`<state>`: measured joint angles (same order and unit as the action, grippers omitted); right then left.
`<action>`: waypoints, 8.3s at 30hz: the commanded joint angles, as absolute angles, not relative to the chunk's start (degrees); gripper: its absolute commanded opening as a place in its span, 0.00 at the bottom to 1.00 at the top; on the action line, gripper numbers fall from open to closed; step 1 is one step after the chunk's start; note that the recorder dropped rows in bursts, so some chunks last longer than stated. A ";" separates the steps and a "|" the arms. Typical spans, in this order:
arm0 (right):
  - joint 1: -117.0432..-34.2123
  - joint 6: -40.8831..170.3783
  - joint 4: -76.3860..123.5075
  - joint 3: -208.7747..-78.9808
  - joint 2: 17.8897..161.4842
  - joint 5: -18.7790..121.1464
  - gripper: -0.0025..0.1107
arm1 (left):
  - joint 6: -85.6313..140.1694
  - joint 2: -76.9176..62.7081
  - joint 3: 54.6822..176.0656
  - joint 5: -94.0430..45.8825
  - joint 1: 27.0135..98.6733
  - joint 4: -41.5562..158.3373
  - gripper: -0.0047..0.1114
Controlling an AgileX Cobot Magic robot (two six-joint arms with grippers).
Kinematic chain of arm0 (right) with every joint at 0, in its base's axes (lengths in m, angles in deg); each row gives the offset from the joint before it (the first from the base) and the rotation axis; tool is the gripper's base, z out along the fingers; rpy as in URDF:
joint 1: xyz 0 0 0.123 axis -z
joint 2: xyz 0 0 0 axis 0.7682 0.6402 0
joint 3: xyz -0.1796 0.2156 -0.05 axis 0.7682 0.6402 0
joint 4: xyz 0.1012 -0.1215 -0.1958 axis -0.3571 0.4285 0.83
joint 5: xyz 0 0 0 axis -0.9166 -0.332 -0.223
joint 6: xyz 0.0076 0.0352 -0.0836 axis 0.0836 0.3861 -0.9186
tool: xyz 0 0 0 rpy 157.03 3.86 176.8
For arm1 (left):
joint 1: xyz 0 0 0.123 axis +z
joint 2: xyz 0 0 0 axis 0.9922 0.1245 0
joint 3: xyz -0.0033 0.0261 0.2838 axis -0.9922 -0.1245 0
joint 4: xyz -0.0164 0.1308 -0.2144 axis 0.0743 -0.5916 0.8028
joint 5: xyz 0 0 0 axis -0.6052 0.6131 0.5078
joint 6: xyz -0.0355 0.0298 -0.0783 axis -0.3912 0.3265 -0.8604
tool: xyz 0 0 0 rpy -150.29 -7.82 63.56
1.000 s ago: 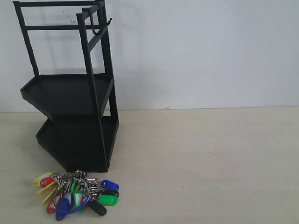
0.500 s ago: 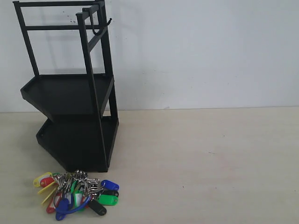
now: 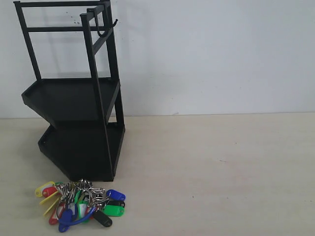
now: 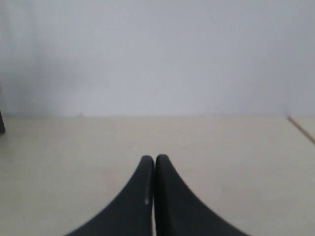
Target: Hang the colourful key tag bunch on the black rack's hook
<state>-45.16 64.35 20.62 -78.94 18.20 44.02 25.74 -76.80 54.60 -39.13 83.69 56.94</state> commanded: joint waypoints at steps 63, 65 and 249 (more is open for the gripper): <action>-45.21 20.98 -44.06 -105.28 59.91 10.68 0.02 | 25.80 -76.92 54.68 -38.70 83.62 57.05 0.08; -45.32 17.07 -44.33 -106.80 65.36 10.45 0.02 | 25.80 -76.92 54.68 -38.70 83.62 57.05 0.08; -91.88 78.84 -50.65 -162.70 149.51 35.49 0.38 | 25.80 -76.92 54.68 -38.70 83.62 57.05 0.08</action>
